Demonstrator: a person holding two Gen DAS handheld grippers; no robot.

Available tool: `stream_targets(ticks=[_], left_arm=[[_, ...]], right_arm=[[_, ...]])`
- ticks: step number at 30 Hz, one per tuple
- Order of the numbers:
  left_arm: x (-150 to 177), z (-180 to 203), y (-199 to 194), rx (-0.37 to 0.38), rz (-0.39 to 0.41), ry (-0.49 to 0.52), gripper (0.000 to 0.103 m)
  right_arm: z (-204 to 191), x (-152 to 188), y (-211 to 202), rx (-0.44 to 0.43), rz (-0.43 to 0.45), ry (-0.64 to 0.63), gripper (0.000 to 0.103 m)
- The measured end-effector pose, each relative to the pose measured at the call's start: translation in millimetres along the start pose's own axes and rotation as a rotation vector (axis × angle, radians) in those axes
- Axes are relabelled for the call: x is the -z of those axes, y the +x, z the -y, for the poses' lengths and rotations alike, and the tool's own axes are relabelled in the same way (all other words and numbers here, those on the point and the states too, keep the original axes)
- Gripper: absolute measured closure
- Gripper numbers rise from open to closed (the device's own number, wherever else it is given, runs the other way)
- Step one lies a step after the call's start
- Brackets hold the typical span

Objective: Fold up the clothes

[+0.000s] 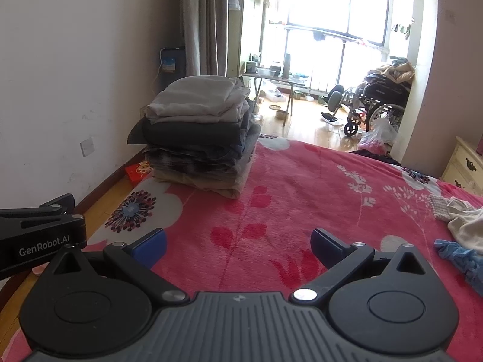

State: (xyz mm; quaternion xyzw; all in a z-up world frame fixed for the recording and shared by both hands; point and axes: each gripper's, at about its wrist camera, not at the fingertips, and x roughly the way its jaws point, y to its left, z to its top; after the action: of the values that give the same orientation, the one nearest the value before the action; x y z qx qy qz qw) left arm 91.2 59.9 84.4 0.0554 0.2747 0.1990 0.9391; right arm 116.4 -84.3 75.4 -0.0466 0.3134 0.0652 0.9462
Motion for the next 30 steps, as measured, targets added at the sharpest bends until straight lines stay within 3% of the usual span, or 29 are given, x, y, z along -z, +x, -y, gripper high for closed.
stream_targets(ticks=[30], left_arm=[[0.6, -4.1, -0.7, 0.0, -0.003, -0.012, 0.0]], right_arm=[[-4.6, -0.2, -2.7, 0.004, 0.001, -0.014, 0.0]])
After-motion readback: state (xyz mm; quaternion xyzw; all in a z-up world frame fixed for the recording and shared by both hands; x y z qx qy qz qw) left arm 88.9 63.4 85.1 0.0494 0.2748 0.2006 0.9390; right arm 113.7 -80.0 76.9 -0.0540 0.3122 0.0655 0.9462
